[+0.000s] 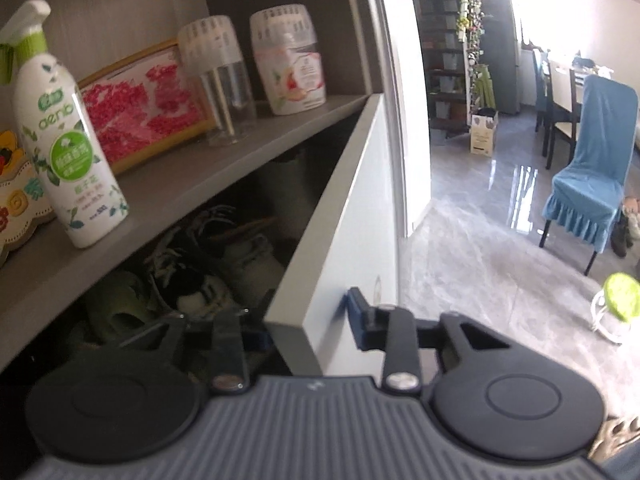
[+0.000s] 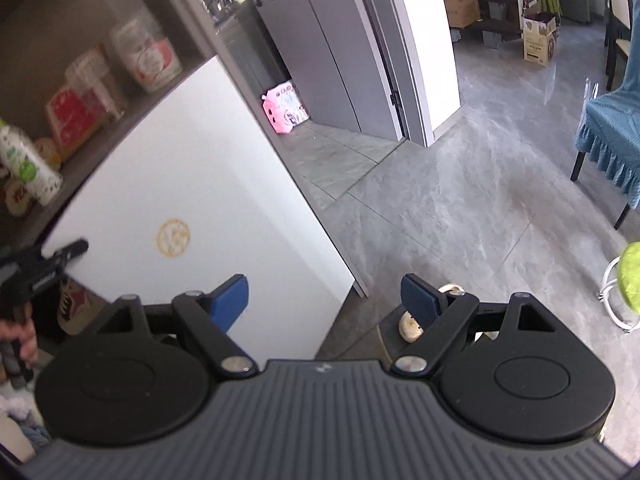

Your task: Organize scattered shoes

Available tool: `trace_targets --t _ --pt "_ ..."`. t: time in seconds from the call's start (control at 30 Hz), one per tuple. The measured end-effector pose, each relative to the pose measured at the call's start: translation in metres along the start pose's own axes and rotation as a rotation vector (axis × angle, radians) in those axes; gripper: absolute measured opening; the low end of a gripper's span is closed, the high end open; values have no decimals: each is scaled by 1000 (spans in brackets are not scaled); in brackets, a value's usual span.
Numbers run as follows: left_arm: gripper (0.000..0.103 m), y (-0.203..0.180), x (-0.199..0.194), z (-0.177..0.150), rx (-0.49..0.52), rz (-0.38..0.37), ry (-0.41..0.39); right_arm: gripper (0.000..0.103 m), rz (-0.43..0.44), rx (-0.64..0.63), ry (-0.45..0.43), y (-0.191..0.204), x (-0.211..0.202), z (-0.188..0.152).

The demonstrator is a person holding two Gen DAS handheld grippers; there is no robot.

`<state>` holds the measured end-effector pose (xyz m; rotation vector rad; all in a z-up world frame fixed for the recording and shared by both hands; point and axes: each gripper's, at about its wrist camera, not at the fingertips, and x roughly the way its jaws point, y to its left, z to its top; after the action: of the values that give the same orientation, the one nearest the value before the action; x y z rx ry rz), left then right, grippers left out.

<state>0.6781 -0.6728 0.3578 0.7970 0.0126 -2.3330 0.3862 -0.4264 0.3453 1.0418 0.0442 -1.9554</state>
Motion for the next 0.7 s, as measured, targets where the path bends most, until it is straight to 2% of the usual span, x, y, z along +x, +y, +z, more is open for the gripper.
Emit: trace_targets --t 0.17,0.23,0.33,0.47,0.6,0.7 --pt "28 -54 -20 12 51 8 18 85 32 71 -13 -37 -3 2" --pt "24 -71 -22 18 77 5 36 85 30 101 -14 -53 -5 -1" --pt "23 -100 -24 28 85 -11 76 85 27 147 -15 -76 -7 -5" --pt "24 -136 -22 40 106 15 123 85 29 207 -4 -103 -13 -21" --pt "25 -161 -12 61 34 -4 197 85 0 267 -24 -127 -23 -36" --pt "26 -179 2 74 12 18 239 85 -27 314 -43 -146 -32 -48"
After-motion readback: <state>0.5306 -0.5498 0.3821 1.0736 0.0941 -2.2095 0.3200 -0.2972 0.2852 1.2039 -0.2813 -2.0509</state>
